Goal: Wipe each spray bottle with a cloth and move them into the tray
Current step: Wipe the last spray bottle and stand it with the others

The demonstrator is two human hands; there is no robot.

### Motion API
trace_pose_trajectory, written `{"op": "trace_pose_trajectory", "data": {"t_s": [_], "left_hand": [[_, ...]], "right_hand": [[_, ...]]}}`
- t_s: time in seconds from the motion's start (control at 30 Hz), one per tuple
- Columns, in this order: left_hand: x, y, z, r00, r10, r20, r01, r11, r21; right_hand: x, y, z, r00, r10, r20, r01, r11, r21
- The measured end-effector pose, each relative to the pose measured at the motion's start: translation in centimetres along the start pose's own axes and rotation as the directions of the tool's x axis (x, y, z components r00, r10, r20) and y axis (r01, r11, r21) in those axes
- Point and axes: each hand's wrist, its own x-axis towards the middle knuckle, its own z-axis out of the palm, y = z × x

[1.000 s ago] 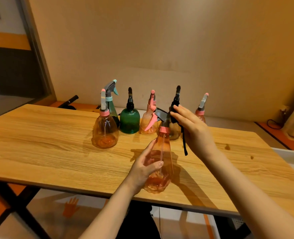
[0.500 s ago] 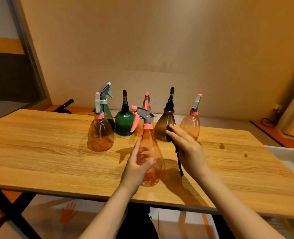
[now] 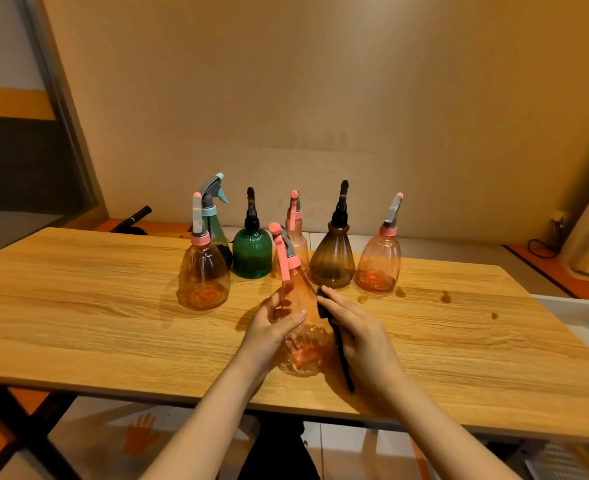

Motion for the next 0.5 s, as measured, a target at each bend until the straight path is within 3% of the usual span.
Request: {"op": "trace_pose_trajectory", "data": {"t_s": [0.13,0.33,0.5], "left_hand": [[0.2,-0.3,0.3,1.000,0.013,0.024,-0.014,1.000,0.012],[-0.6,-0.5,1.0,0.996,0.083,-0.045,-0.080,0.993,0.082],[-0.5,-0.2,1.1,1.000,0.001,-0.015,-0.001,0.999,-0.049]], "right_hand": [[-0.2,0.1,-0.1,1.000,0.003,-0.017,-0.003,1.000,0.006],[-0.6,0.3,0.4,0.998,0.066,-0.022,-0.064,0.995,0.074],[-0.5,-0.2,0.8,0.976,0.214,-0.040,-0.198,0.949,0.247]]}}
